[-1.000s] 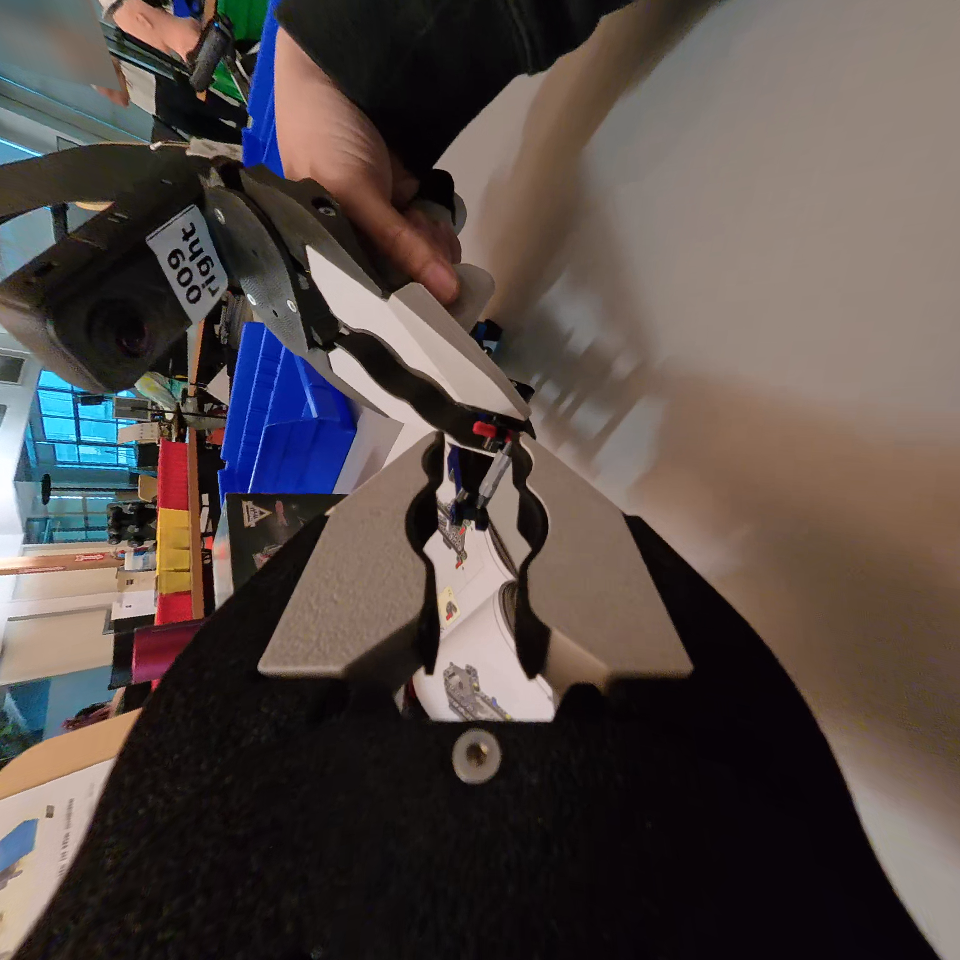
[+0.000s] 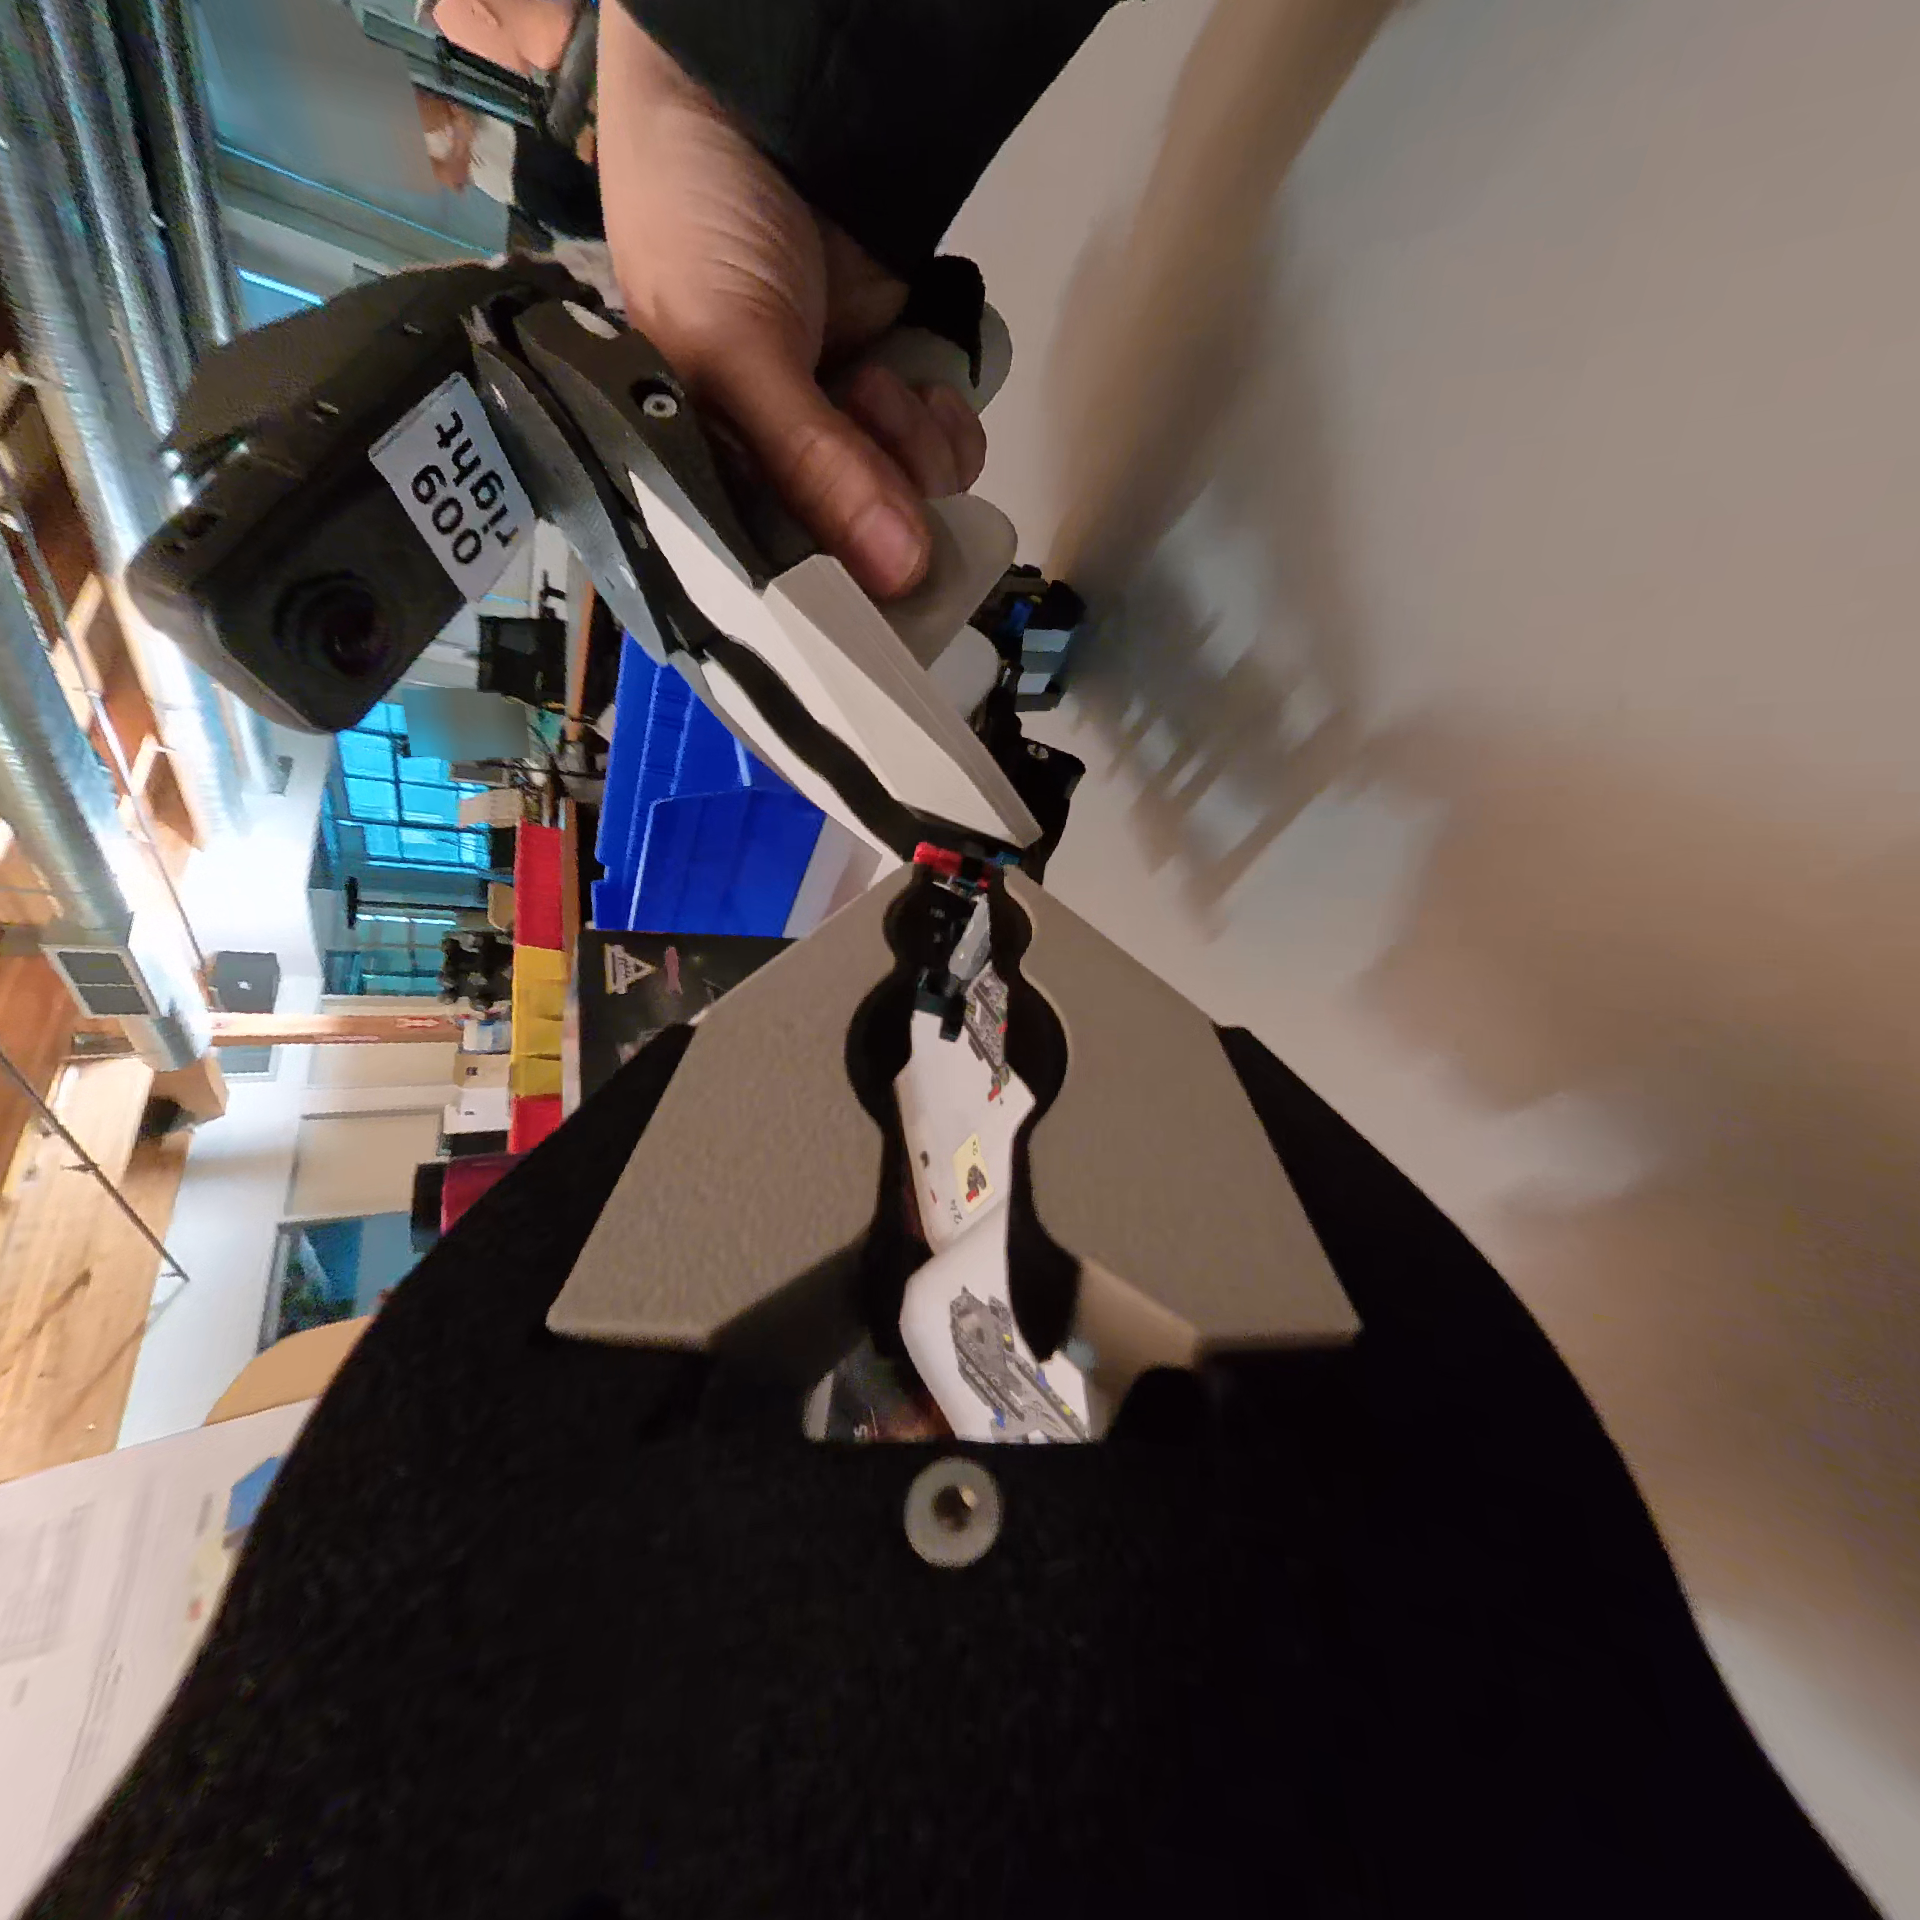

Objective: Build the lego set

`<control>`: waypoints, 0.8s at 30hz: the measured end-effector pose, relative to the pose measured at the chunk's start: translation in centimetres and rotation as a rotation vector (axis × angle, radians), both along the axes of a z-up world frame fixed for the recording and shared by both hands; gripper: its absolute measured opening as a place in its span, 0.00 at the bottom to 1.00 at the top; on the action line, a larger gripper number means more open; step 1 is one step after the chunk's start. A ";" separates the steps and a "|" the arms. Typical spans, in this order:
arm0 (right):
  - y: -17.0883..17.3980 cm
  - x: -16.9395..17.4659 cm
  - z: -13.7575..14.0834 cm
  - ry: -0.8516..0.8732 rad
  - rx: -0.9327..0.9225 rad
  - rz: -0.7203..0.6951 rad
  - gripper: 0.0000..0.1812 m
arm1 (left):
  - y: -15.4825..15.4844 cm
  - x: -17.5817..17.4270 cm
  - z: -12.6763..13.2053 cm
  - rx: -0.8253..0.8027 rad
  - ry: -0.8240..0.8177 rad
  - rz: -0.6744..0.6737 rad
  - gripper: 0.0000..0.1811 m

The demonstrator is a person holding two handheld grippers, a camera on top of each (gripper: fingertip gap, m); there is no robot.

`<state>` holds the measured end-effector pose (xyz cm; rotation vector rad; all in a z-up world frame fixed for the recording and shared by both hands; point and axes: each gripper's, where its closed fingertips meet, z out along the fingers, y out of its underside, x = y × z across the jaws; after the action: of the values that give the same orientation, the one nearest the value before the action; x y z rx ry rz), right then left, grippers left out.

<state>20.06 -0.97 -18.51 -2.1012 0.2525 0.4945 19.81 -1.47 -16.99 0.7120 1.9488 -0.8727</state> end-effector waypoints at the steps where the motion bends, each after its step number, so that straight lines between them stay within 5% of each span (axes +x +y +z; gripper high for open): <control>1: -0.1 -0.1 -0.1 -0.002 -0.003 0.006 0.10 | -0.1 -0.1 0.0 -0.009 -0.016 -0.009 0.04; 24: -0.4 0.4 0.6 0.016 0.044 -0.028 0.10 | -0.5 0.3 0.8 -0.127 -0.038 -0.023 0.01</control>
<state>20.48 -1.37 -17.87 -2.0487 0.2774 0.4967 20.12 -1.96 -16.21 0.6721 1.8373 -0.9809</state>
